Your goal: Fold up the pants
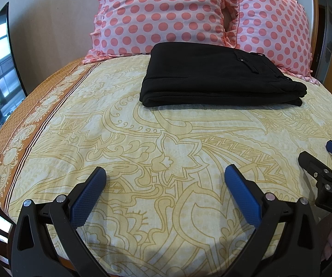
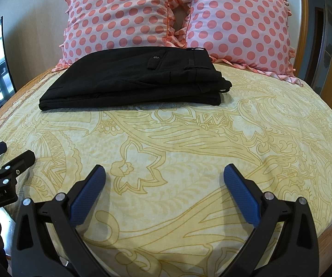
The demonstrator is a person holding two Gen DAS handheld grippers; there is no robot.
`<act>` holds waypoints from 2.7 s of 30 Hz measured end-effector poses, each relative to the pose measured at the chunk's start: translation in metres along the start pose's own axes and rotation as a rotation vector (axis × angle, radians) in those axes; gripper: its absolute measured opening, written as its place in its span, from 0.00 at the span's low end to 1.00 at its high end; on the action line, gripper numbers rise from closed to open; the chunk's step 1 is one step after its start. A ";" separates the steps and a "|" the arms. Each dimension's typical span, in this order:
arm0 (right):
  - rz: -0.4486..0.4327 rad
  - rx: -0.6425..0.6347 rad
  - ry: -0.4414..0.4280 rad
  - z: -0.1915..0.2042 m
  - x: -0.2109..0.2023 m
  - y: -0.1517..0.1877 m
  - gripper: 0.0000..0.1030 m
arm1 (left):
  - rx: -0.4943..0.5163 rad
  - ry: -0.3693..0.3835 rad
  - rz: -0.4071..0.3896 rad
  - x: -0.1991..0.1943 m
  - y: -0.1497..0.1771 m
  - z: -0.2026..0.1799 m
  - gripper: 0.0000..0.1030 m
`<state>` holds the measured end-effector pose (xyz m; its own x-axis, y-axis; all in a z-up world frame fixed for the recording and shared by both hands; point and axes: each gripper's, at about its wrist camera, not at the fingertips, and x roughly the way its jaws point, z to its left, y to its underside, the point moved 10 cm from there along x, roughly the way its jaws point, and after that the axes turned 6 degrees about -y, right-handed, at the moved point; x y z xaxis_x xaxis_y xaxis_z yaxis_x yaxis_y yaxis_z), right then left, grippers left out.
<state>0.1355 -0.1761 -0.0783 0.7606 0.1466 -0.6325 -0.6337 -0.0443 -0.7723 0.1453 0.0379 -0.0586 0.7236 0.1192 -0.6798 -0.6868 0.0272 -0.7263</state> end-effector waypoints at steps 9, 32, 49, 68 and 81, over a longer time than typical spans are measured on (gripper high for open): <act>-0.001 0.000 0.000 0.000 0.000 0.000 0.98 | 0.000 0.000 0.000 0.000 0.000 0.000 0.99; -0.003 0.000 0.001 -0.001 -0.001 0.000 0.98 | 0.000 -0.001 -0.002 0.000 0.000 0.000 0.99; -0.004 0.001 0.001 -0.001 -0.001 0.000 0.98 | -0.002 -0.003 -0.002 0.000 0.000 -0.002 0.99; -0.005 0.001 0.002 -0.001 -0.001 0.000 0.98 | 0.001 -0.002 -0.007 -0.002 -0.002 -0.005 0.99; -0.005 0.002 0.003 -0.001 -0.001 0.000 0.98 | 0.002 0.000 -0.008 -0.003 -0.002 -0.007 0.99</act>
<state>0.1352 -0.1768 -0.0777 0.7640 0.1443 -0.6288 -0.6302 -0.0418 -0.7753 0.1454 0.0302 -0.0556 0.7294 0.1189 -0.6736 -0.6808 0.0306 -0.7318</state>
